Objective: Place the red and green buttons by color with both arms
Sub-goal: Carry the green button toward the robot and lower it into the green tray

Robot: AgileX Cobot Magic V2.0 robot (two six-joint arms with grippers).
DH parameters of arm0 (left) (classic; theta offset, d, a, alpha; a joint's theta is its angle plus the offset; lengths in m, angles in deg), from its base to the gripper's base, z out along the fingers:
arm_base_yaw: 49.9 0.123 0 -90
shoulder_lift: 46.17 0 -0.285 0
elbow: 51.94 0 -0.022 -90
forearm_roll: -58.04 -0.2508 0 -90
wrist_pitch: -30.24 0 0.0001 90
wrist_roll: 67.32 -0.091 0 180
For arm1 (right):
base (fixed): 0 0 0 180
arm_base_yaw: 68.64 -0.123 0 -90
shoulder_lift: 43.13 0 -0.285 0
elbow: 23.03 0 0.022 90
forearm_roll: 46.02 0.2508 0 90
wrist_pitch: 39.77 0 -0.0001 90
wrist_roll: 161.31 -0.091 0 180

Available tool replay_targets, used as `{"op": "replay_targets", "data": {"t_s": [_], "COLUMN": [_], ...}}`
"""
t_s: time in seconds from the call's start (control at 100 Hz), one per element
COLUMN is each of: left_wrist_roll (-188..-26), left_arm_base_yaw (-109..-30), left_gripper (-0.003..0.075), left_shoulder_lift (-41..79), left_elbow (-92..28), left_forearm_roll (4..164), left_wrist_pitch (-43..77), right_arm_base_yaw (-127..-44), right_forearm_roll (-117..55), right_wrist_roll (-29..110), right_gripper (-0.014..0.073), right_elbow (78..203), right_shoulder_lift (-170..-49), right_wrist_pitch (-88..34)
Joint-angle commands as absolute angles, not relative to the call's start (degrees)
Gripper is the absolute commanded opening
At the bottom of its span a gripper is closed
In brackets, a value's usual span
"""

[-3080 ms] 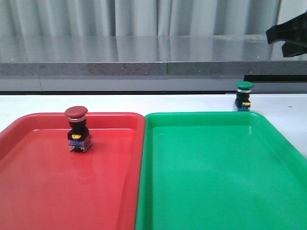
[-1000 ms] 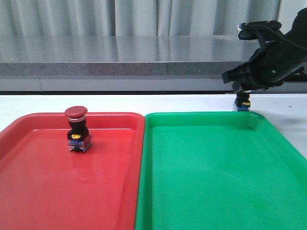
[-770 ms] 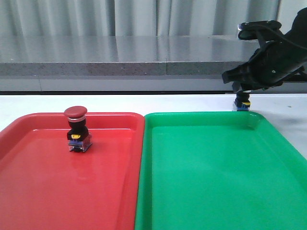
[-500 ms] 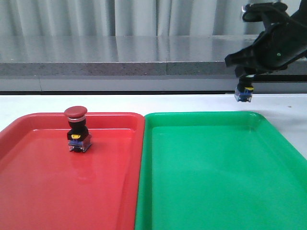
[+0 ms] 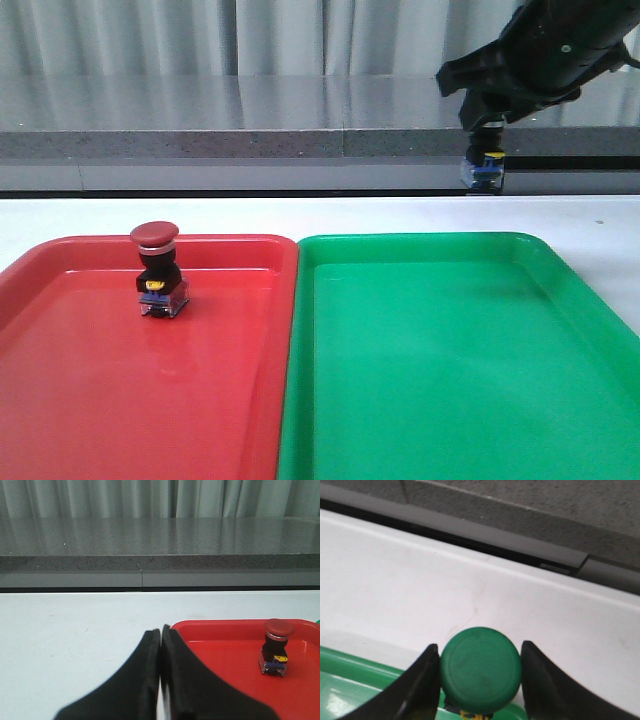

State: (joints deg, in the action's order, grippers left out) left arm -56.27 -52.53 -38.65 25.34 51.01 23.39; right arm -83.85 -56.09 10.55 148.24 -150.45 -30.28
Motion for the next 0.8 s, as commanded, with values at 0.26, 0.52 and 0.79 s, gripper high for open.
{"op": "replay_targets", "data": {"t_s": [0.26, 0.52, 0.79], "left_wrist_roll": [-55.8, -55.8, -55.8], "left_arm_base_yaw": [-52.4, -52.4, -52.4], "left_gripper": [-0.0019, -0.0019, -0.0019], "left_shoulder_lift": [-40.6, -40.6, -40.6], "left_elbow": [26.7, 26.7, 26.7], "left_forearm_roll": [51.3, 51.3, 51.3], "left_wrist_pitch": [27.9, 27.9, 27.9], "right_arm_base_yaw": [-88.8, -90.1, -92.3], "right_forearm_roll": [-56.0, -54.9, -51.6], "right_wrist_roll": [4.3, 2.8, 2.8], "right_gripper": [0.0253, 0.017, 0.017], "right_elbow": [149.8, 143.6, 136.7], "right_shoulder_lift": [-147.1, -147.1, -146.9], "right_wrist_pitch": [-30.4, -34.4, -38.9]}}
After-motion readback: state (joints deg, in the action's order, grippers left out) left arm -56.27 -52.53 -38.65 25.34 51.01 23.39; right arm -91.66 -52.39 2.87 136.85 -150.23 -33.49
